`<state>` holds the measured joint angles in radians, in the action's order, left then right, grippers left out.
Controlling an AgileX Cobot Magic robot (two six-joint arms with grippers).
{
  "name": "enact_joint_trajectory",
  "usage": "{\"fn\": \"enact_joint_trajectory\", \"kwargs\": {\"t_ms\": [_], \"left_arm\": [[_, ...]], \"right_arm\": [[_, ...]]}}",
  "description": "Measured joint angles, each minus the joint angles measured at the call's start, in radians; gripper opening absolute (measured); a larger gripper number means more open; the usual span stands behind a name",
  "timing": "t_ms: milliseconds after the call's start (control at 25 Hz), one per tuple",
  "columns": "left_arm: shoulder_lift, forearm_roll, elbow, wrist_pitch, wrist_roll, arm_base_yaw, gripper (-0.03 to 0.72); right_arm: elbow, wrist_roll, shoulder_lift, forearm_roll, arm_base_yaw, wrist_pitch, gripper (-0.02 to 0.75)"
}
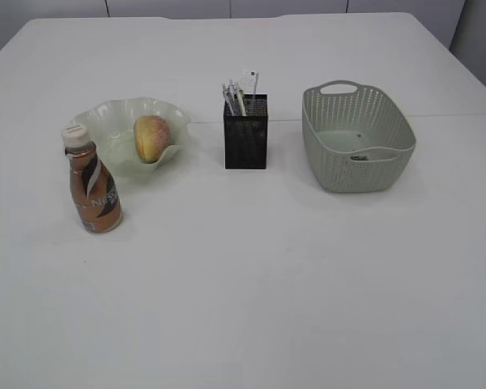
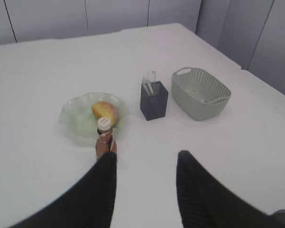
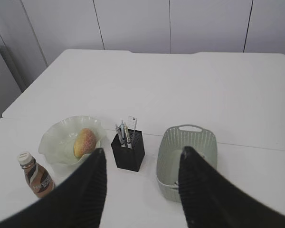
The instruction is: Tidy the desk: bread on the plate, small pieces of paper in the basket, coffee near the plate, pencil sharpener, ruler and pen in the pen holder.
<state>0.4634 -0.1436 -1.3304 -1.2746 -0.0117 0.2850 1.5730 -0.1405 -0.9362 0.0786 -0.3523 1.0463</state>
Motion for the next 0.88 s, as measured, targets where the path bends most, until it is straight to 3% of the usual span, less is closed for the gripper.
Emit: {"fn": "enact_joint_trajectory", "kwargs": {"t_ms": [280, 520, 720, 880], "left_arm": [[-0.162, 0.004, 0.058, -0.002, 0.107, 0.0, 0.307], [-0.377, -0.051, 0.254, -0.004, 0.152, 0.0, 0.308], [-0.454, -0.069, 0.398, -0.011, 0.196, -0.025, 0.307], [-0.456, -0.069, 0.525, -0.009, 0.251, -0.063, 0.307]], "right_arm": [[-0.262, 0.038, 0.451, 0.034, 0.0, -0.052, 0.395], [-0.424, 0.067, 0.786, 0.059, 0.0, -0.079, 0.395], [-0.547, 0.084, 0.903, 0.048, 0.0, -0.01, 0.395], [-0.64, 0.141, 0.938, 0.026, 0.0, 0.133, 0.395]]}}
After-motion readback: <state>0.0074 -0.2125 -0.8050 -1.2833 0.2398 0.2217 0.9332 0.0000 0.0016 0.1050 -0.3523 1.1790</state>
